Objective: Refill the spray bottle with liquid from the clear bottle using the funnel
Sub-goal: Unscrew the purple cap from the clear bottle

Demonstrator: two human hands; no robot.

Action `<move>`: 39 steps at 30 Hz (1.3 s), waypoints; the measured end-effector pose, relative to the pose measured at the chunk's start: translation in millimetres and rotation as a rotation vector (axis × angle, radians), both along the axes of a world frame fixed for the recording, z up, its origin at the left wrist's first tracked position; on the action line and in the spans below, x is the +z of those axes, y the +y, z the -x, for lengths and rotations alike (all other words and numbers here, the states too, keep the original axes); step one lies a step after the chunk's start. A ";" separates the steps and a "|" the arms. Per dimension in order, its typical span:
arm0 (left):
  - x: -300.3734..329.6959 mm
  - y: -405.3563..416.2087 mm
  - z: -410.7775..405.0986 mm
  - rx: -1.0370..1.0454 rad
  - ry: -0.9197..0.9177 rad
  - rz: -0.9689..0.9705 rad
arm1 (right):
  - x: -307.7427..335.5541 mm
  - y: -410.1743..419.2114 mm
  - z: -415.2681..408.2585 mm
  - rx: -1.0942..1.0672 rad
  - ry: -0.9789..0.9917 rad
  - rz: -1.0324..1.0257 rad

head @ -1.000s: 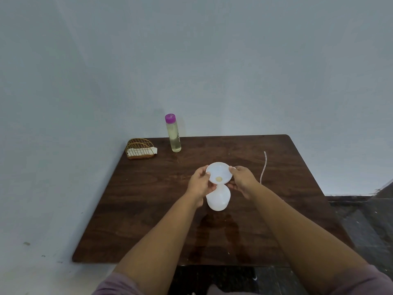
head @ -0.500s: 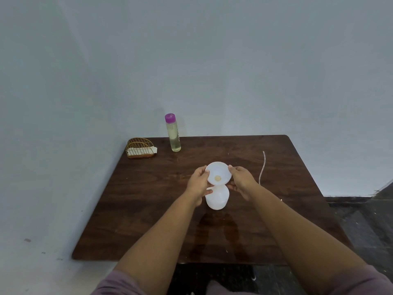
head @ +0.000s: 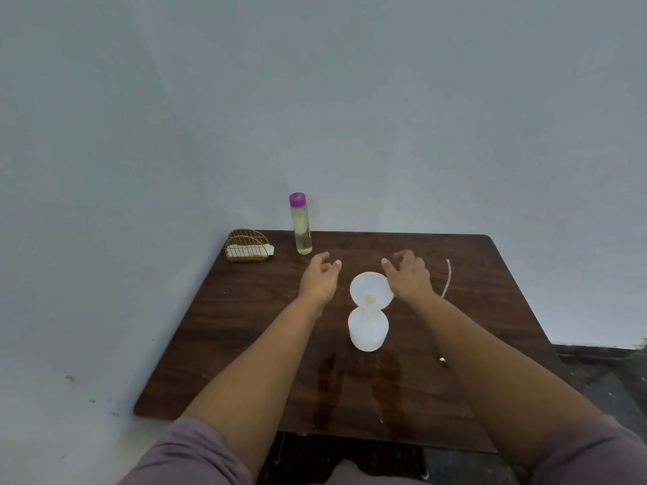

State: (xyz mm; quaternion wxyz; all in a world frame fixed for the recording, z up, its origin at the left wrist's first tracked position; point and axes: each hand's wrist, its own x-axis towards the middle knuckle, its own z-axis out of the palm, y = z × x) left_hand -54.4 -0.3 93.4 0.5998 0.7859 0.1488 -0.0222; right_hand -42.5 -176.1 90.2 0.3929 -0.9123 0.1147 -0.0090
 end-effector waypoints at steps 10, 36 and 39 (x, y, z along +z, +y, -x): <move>31.6 74.0 -66.4 -0.011 -0.075 -0.211 | 41.2 60.9 -75.4 0.301 -0.080 0.261; -49.7 129.2 -290.6 -0.355 0.029 -0.250 | -12.2 202.8 -291.6 0.325 0.067 0.090; -43.6 131.0 -279.7 -0.383 0.010 -0.180 | -0.9 200.5 -279.6 0.365 0.079 0.149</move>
